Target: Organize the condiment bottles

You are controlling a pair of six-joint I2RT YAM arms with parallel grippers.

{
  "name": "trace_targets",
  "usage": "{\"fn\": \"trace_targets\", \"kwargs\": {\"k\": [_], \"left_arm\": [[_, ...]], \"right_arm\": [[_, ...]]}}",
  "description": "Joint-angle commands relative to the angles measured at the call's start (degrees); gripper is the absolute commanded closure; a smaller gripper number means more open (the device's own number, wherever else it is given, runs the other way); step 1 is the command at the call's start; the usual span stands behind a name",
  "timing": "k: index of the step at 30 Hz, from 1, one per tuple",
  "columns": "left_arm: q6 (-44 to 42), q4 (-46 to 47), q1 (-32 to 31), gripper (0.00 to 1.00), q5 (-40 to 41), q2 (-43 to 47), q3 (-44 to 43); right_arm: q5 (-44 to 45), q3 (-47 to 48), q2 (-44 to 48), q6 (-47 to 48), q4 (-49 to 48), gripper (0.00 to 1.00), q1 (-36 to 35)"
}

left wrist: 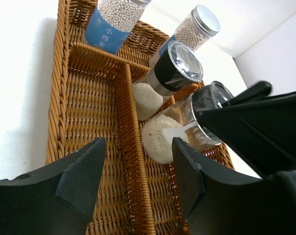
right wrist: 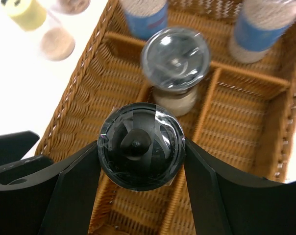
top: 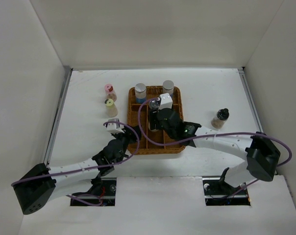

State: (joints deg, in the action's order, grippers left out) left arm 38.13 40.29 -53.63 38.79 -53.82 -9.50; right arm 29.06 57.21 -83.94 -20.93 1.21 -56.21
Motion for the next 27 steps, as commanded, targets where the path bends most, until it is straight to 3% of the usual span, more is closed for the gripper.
{"fn": "trace_targets", "kwargs": {"k": [1,11,19,24,27], "left_arm": [[0.89,2.6,0.32,0.46,0.06,0.65,-1.31],[0.81,2.6,0.32,0.46,-0.38,-0.32,-1.58],[0.81,2.6,0.32,0.46,-0.38,-0.76,-1.67],[0.81,2.69,0.32,0.46,-0.38,-0.58,-1.66],[0.89,2.69,0.23,0.46,-0.38,-0.41,-1.58]], "right_arm": [[0.91,3.7,-0.96,-1.83,-5.08,0.5,-0.35],[2.67,1.06,-5.35,-2.19,-10.26,0.5,-0.26],[9.34,0.8,-9.21,0.27,-12.55,0.48,-0.35],[9.79,0.45,-10.37,-0.16,-12.81,0.4,-0.7],[9.7,0.01,-10.02,-0.34,-12.81,0.3,-0.7]]}}
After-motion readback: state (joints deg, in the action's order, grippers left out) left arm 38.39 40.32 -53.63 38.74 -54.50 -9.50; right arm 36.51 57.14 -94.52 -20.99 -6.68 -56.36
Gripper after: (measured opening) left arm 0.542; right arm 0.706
